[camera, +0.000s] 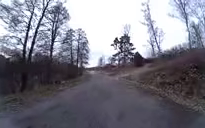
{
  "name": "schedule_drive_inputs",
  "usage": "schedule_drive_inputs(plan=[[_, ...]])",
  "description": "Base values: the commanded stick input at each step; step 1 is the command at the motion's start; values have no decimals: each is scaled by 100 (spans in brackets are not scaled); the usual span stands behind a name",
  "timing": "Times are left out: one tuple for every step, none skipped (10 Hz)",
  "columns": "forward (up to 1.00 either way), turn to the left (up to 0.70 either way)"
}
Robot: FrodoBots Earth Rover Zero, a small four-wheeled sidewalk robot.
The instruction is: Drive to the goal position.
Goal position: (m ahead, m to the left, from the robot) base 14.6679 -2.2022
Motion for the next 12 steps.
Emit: schedule_drive_inputs(plan=[[50, 0], [50, 0], [50, 0], [50, 0], [50, 0], [50, 0], [50, 0], [50, 0], [50, 0], [50, 0], [50, 0], [50, 0]])
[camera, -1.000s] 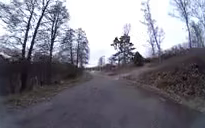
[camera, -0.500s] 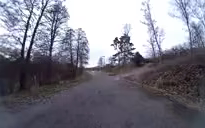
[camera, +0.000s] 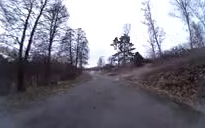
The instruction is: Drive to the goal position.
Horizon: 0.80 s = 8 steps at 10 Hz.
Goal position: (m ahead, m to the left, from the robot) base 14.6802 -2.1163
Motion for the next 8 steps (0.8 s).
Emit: schedule_drive_inputs(plan=[[50, 0], [50, 0], [50, 0], [50, 0], [50, 0], [50, 0], [50, 0], [50, 0]])
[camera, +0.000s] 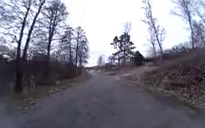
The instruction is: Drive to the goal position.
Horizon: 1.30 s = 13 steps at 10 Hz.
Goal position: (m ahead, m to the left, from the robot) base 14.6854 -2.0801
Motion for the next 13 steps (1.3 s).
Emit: schedule_drive_inputs(plan=[[50, 0], [50, 0], [50, 0], [50, 0], [50, 0], [50, 0], [50, 0], [50, 0], [50, 0], [50, 0], [50, 0], [50, 0], [50, 0]])
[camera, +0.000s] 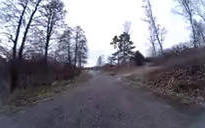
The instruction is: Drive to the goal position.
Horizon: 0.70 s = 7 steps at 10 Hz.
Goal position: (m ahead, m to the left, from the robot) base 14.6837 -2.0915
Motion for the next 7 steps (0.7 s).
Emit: schedule_drive_inputs(plan=[[50, 0], [50, 0], [50, 0], [50, 0], [50, 0], [50, 0], [50, 0]])
